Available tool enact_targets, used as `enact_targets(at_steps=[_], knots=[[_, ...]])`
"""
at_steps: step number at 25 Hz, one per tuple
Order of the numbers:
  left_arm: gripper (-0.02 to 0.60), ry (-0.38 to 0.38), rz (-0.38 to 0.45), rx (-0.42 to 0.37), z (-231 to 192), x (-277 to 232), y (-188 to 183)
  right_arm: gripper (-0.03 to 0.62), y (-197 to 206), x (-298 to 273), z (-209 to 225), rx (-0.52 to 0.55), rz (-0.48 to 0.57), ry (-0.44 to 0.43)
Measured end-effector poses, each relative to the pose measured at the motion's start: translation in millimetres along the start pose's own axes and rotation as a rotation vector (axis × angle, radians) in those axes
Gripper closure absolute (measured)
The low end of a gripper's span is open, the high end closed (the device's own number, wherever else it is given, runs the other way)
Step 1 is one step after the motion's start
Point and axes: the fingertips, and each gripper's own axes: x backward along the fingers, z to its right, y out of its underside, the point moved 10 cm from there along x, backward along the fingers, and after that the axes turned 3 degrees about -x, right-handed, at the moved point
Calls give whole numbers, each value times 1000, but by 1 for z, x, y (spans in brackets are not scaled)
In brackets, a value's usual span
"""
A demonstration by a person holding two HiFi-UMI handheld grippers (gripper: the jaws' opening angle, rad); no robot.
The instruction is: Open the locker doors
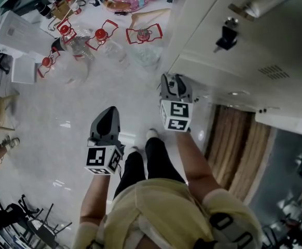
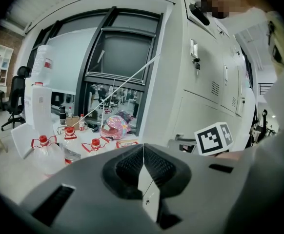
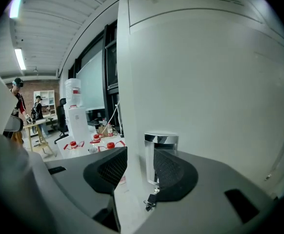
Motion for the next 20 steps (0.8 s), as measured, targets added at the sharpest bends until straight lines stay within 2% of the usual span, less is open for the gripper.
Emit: enact_targets(at_steps=[3,9,20], knots=[[577,7,-5,13,-1,6,1,447,1,9,-5,-5,-21,-4],[577,43,10,-25,-3,16,0,447,12,33,-13,-22,-37,12],[577,99,19,-22,3,51,8,447,43,86,-13,-17,-57,78]])
